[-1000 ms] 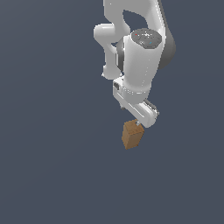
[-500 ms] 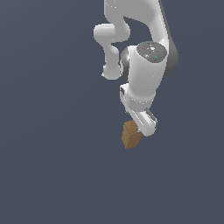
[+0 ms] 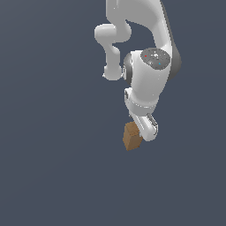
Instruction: Pick up the object and move it to a goal position.
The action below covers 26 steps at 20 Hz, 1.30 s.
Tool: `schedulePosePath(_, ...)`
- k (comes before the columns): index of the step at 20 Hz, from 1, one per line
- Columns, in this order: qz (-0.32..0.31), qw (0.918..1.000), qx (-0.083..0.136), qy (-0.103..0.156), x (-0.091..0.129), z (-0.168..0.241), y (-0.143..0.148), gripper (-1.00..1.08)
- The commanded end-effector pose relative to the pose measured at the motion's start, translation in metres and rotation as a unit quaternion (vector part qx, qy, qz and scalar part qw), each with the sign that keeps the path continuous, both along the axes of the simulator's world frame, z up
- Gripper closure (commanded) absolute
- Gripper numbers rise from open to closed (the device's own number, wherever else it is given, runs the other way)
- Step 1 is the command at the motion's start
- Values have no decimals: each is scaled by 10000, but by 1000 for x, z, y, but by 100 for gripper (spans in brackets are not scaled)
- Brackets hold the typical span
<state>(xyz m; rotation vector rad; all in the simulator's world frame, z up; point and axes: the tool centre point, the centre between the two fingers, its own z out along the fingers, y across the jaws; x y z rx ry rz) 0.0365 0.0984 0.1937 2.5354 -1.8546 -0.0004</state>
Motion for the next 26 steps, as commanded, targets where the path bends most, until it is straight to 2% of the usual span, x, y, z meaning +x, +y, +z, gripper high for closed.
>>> schedulePosePath(1,-48,10000,0,-2,1,-1,1,-92)
schedulePosePath(7,-33,10000,0,0,0,-6,0,-92)
schedulePosePath(17,-51,10000,0,-2,-1,-48,0,-92)
schedulePosePath(22,-51,10000,0,-2,1,-51,1,-92)
schedulePosePath(23,-51,10000,0,-2,1,-51,1,108)
schedulePosePath(26,-51,10000,0,-2,1,-51,1,108)
